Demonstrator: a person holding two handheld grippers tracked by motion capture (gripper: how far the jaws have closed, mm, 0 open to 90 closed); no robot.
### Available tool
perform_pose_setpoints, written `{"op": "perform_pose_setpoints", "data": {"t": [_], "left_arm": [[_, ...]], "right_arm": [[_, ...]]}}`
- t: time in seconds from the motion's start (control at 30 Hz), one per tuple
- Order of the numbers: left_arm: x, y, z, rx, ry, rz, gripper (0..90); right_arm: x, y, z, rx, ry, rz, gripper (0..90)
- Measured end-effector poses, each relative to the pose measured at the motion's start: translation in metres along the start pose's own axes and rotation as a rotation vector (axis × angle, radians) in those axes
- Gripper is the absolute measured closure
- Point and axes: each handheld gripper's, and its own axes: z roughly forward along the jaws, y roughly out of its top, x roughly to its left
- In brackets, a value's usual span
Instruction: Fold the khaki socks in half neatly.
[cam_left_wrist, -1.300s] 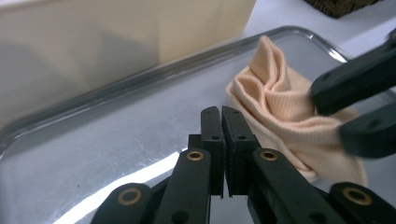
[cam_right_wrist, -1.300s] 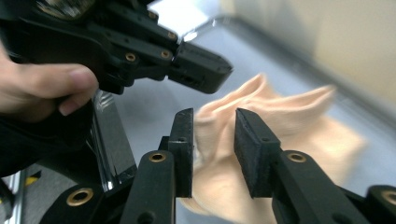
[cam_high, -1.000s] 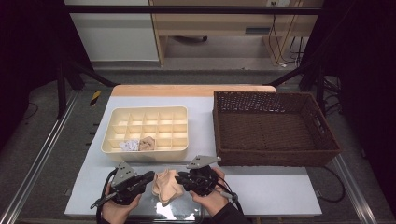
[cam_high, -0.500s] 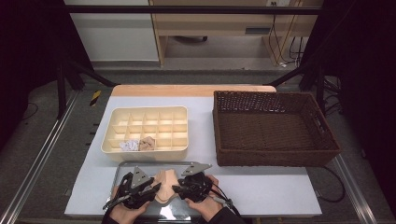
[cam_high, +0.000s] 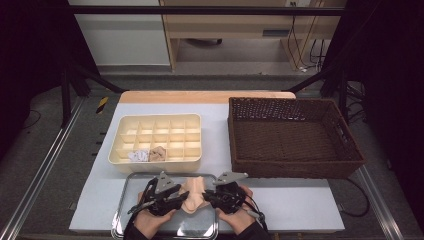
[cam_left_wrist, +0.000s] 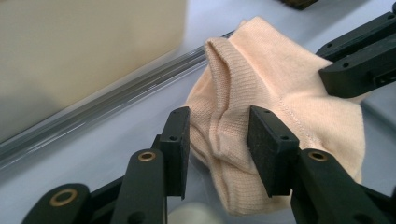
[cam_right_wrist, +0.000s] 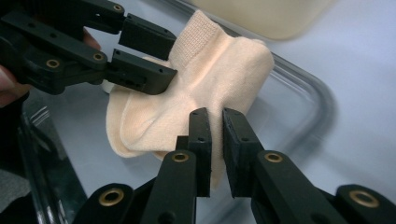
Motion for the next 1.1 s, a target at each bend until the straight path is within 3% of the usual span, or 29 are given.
{"op": "perform_pose_setpoints", "data": {"t": [0.1,0.3,0.43,0.6,0.73,0.83,1.0,1.1], "left_arm": [[-0.005,0.002,0.003,-0.011,0.003,0.002,58.6],[-0.004,0.009,-0.016,-0.079,-0.031,0.002,58.9],[-0.009,0.017,-0.020,-0.093,-0.048,0.016,66.1],[-0.020,0.020,-0.004,-0.047,-0.048,0.048,75.0],[-0.020,0.010,0.008,-0.002,-0.046,0.039,80.9],[-0.021,0.009,0.008,-0.004,-0.037,0.041,83.1],[-0.025,0.006,0.012,0.006,-0.027,0.051,85.8],[-0.027,0.005,0.012,0.007,-0.024,0.049,86.6]], "right_arm": [[-0.008,-0.008,-0.002,0.003,-0.017,0.025,76.4],[-0.012,-0.010,-0.012,-0.041,-0.015,0.025,70.2],[-0.016,-0.016,-0.018,-0.056,-0.029,0.048,69.7],[-0.018,-0.016,-0.014,-0.074,-0.026,0.059,69.7],[-0.016,-0.016,-0.006,-0.054,-0.024,0.057,69.8],[-0.013,-0.016,0.001,-0.036,-0.021,0.047,70.2],[-0.010,-0.016,0.006,-0.020,-0.025,0.050,82.6],[-0.011,-0.012,0.004,-0.026,-0.024,0.070,84.9]]}}
